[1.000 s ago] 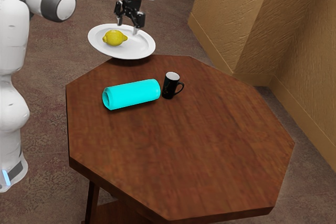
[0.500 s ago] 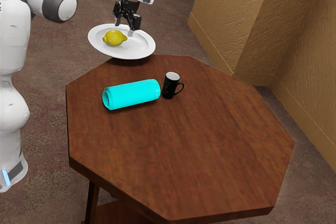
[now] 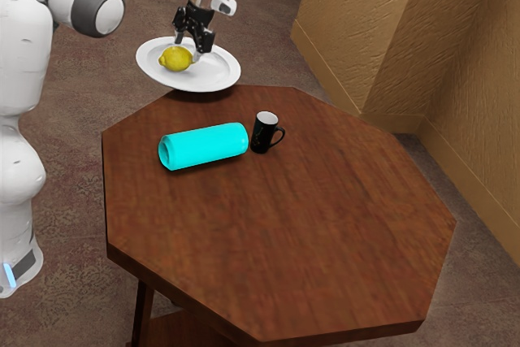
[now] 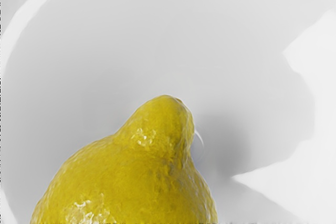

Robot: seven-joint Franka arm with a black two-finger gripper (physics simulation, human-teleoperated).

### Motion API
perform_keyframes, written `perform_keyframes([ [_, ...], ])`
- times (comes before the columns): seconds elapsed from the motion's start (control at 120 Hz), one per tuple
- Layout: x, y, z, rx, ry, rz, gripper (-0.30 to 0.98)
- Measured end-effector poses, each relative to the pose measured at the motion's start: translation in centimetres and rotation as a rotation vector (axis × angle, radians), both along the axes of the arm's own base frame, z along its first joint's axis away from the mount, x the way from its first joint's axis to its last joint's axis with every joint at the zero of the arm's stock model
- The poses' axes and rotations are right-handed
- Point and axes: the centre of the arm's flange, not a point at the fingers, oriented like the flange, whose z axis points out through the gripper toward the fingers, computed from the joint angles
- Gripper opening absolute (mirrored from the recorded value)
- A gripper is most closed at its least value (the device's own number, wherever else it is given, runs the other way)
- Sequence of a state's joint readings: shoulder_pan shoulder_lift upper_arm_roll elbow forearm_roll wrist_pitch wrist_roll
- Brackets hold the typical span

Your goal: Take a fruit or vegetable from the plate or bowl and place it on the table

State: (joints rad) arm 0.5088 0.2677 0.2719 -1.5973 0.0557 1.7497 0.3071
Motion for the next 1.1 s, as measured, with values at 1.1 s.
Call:
perform_keyframes([
  [1.1, -1.2, 1.7, -3.2, -0.034, 0.039, -0.013, 0.69],
])
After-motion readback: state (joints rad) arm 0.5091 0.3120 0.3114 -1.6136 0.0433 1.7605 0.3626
